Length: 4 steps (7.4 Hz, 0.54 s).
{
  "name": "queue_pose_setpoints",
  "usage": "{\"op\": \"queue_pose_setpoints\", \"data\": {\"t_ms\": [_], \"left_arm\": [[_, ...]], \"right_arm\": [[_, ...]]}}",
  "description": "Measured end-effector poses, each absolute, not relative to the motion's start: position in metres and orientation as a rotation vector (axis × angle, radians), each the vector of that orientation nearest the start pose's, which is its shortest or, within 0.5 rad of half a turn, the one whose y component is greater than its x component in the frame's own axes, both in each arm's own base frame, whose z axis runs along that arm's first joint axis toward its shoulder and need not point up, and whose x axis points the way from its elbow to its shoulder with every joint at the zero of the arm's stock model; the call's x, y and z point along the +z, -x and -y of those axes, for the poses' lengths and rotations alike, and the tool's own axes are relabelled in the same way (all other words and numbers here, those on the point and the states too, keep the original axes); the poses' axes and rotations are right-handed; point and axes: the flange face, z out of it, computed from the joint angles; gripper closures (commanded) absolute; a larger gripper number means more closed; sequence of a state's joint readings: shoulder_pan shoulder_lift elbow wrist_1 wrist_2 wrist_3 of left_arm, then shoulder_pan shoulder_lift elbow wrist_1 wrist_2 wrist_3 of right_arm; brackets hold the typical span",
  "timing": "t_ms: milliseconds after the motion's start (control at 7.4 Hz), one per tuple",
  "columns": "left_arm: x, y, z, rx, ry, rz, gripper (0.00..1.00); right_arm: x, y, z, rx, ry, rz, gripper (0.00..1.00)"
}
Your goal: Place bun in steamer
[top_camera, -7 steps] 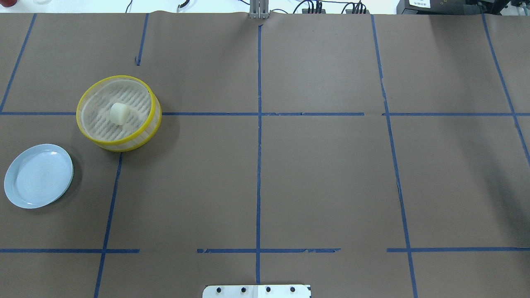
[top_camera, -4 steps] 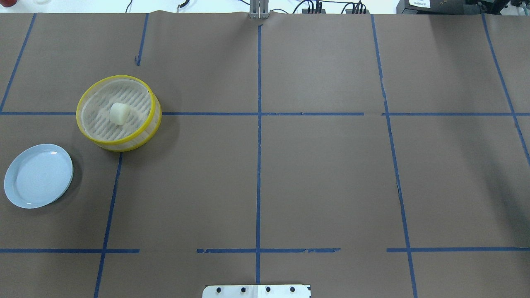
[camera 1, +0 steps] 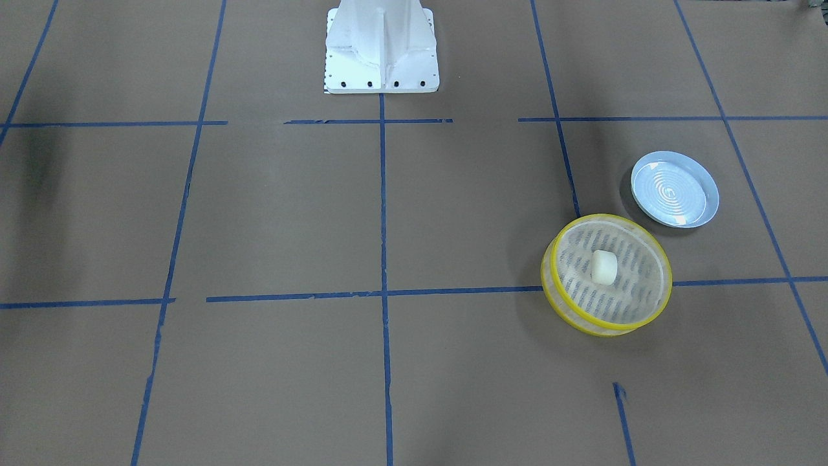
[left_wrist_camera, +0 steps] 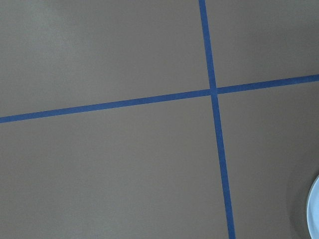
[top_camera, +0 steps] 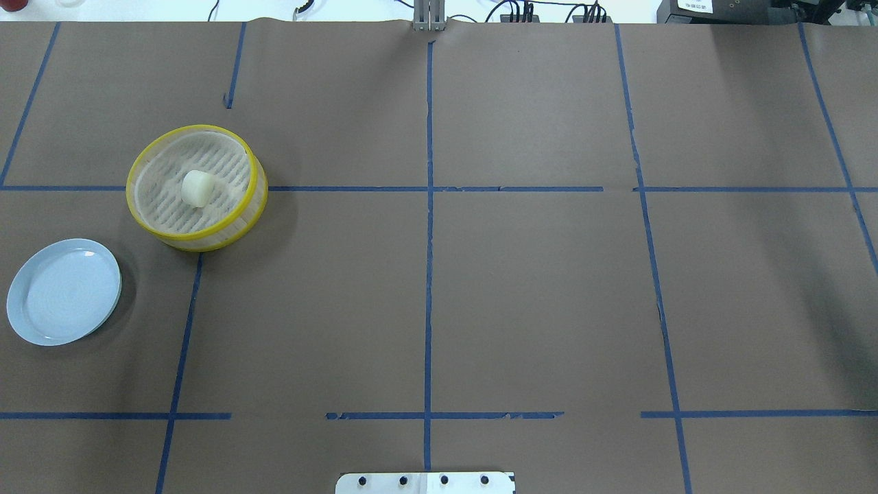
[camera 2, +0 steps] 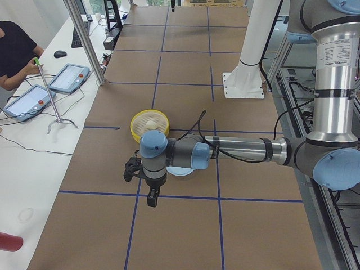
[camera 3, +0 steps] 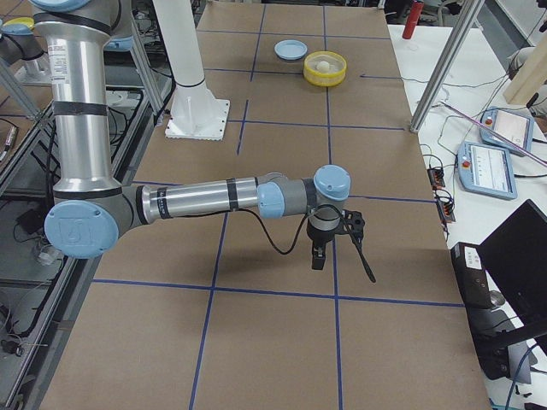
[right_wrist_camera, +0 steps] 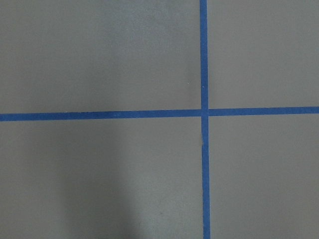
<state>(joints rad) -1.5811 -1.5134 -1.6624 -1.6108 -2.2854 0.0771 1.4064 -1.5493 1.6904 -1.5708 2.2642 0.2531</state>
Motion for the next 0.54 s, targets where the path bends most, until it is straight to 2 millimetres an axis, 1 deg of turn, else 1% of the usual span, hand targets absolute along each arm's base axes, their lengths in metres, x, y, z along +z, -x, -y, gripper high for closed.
{"op": "queue_pose_setpoints", "data": {"t_ms": [270, 541], "left_arm": [[0.6383, 0.0681, 0.4717, 0.089, -0.098, -0.771, 0.0], [0.636, 0.067, 0.4717, 0.089, -0.1, -0.786, 0.0]], "right_arm": [[0.5941, 0.0141, 0.5115, 0.036, 0.011, 0.705, 0.0], [0.594, 0.0141, 0.5115, 0.036, 0.011, 0.705, 0.0]]}}
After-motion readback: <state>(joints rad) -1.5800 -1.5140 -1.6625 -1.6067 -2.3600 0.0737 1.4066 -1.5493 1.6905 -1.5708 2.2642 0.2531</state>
